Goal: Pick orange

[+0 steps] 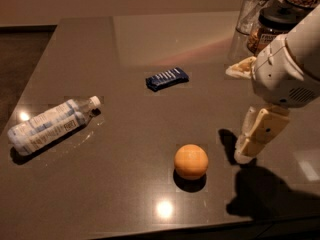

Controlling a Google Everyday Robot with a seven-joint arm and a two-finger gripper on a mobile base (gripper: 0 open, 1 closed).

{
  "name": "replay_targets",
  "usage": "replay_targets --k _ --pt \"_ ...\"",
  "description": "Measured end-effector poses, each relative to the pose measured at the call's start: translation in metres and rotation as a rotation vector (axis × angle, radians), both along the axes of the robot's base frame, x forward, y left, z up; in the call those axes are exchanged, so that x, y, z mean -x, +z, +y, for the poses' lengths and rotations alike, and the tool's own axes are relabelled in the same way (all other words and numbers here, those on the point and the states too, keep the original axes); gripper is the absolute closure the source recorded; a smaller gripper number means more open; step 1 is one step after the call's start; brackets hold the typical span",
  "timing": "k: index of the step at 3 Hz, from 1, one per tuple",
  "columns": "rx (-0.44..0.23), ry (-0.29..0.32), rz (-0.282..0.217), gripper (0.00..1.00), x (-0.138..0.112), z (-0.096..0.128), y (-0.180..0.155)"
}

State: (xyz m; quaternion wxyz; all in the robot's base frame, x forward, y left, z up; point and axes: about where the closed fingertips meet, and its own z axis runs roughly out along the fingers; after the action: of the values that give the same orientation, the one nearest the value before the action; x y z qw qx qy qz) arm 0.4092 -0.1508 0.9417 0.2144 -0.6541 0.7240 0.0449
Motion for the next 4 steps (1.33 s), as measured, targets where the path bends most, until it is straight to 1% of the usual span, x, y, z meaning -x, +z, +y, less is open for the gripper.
replay_targets --k 1,2,3,4 --pt "-0.035 0.088 0.006 0.0 0.012 0.026 -0.021" --pt "-0.042 0.186 0.045 0.0 0.025 0.05 -0.052" --pt "-0.043 0.226 0.067 0.0 0.029 0.059 -0.065" --pt "-0.046 0.265 0.095 0.18 0.034 0.065 -0.073"
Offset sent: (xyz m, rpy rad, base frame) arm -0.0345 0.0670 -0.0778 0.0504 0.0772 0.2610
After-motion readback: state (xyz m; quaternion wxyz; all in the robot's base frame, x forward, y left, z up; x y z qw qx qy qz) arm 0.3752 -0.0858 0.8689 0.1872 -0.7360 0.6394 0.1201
